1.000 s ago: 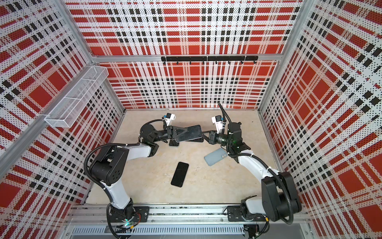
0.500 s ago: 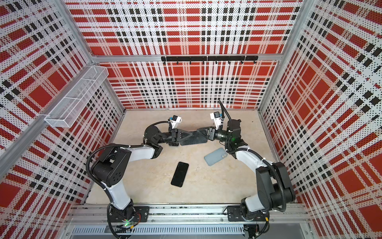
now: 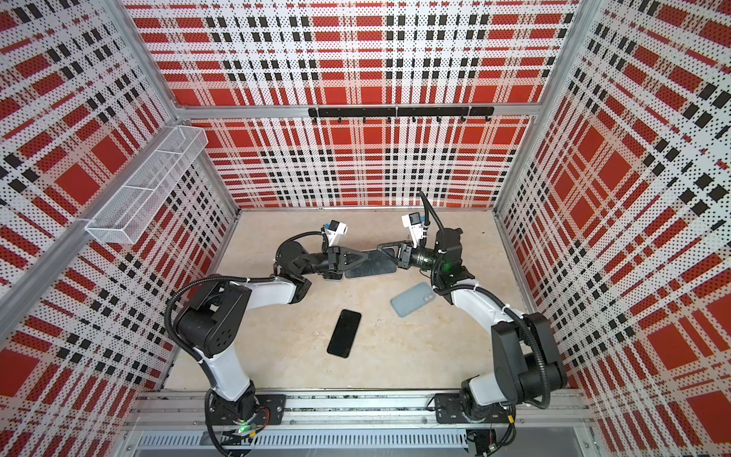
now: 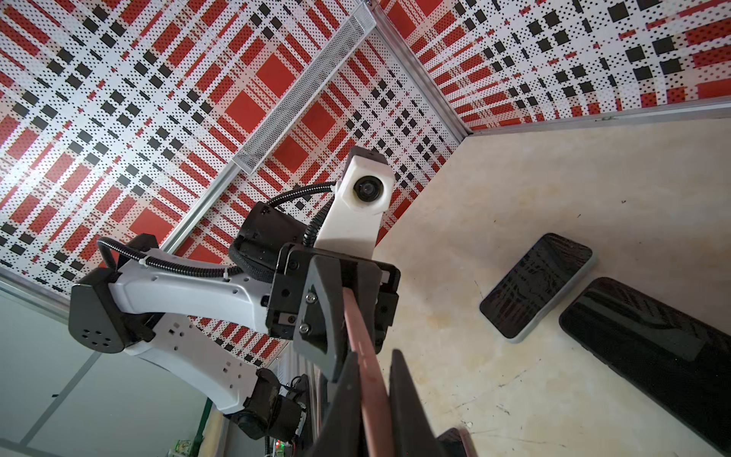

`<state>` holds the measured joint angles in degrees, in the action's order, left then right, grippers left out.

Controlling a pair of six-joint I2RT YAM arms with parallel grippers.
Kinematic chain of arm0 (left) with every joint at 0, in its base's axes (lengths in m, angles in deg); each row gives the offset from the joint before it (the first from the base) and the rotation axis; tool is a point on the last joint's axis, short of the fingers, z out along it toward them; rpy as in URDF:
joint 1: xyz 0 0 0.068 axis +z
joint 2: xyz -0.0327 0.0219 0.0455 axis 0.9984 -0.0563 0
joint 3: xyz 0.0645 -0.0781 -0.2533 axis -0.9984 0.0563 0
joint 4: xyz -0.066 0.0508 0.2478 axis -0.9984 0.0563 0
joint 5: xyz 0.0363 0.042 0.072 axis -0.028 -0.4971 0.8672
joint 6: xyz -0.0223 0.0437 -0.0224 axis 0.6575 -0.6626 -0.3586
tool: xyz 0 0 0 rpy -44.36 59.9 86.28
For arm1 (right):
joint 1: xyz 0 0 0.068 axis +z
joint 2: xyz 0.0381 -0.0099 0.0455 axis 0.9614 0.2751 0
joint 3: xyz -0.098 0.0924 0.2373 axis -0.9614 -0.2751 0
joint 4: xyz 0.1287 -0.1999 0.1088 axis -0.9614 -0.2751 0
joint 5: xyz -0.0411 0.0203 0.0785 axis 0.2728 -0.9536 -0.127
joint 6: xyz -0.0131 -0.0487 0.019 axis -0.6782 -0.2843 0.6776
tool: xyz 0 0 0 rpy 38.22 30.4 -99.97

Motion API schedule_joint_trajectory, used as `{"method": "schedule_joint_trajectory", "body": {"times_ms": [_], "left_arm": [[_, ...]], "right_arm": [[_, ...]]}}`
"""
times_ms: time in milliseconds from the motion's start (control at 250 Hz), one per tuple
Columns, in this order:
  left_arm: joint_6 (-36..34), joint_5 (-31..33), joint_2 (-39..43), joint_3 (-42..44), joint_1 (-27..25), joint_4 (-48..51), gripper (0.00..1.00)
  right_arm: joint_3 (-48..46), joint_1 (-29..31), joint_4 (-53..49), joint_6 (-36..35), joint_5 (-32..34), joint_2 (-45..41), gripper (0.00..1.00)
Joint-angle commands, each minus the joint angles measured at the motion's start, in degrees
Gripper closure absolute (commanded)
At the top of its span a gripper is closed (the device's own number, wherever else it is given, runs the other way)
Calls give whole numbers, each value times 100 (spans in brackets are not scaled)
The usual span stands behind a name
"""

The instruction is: Put the phone into the phone case

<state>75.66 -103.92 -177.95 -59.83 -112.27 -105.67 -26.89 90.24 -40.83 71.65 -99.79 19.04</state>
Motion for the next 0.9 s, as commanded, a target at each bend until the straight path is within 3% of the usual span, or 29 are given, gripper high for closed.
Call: {"method": "schedule_joint_trajectory", "body": {"times_ms": [0,16,132,264,516,704,892], "left_arm": [[235,93,174,-60,34,-304,100],[239,92,183,-59,44,-301,100],[205,240,235,8,71,-310,100],[94,750,345,129,104,-242,100],[-580,2409,655,273,-161,470,100],[-645,3704,675,270,-526,527,100],[-652,4655,737,361,-907,390,100]], "right_arm": [[-73,1,-102,-701,344,-161,100],[-65,-1,-116,-721,363,-176,100],[-70,-82,-158,-615,625,-365,67],[-566,-355,533,105,1233,-843,53],[-1783,-430,2346,1519,1870,-1259,49],[-2313,-135,4115,2680,2321,-749,49],[-2219,185,5121,3182,2581,-47,49]]}}
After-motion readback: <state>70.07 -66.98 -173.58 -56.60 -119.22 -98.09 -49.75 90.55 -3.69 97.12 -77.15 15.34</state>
